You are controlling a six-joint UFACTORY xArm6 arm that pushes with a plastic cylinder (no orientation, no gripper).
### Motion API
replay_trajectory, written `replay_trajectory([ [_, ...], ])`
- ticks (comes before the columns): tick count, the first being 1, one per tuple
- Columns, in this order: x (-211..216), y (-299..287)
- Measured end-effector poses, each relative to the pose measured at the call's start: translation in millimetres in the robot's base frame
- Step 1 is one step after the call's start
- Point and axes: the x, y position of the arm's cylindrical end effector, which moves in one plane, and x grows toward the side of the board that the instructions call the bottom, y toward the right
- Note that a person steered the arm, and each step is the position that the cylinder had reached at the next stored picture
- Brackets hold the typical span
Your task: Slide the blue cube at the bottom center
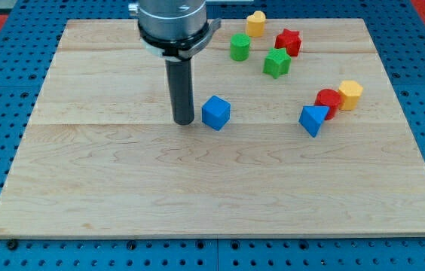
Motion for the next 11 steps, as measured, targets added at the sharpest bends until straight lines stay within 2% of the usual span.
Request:
replay_trajectory([
  [1, -21, -7],
  [2, -63, 20],
  [3, -57, 108],
  [4, 25, 85],
  [5, -7, 100],
  [6, -32, 71],
  [7, 4, 32],
  [8, 38, 16],
  [9, 13, 5],
  [10, 22, -38],
  [11, 65, -4],
])
